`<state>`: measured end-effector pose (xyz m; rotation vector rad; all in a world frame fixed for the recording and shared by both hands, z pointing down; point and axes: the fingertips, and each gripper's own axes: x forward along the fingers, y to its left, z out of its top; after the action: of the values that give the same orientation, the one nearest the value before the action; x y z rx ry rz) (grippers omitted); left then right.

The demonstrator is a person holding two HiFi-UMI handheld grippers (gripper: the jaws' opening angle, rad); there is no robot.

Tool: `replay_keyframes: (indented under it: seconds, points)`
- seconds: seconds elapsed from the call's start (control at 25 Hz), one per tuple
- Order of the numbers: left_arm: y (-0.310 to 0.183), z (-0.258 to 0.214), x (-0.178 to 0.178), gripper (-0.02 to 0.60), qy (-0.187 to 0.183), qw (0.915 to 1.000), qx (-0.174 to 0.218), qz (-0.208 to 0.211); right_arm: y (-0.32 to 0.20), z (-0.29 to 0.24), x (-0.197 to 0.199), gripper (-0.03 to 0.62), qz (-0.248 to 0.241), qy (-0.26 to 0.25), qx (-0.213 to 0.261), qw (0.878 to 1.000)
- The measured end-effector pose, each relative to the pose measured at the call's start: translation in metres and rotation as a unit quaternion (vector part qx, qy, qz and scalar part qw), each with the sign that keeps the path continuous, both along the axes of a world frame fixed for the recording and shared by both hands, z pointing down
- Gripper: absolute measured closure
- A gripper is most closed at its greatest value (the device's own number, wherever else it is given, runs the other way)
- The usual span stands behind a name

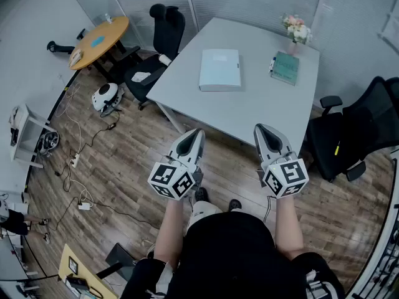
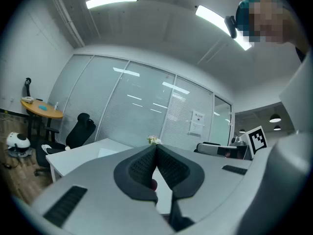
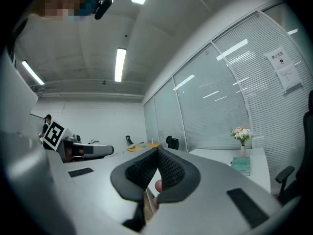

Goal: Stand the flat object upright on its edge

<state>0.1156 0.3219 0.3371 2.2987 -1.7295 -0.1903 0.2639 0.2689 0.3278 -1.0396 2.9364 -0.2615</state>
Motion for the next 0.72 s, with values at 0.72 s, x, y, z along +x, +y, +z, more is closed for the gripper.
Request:
replay_keyframes:
  seconds: [0.72]
  points:
    - [0.007,-0.002,0.019,0.56,-0.031,0.9992,-0.026,0.0,0.004,0.009,0.022,0.577,-0.009,-0.008,-0.034,0.999]
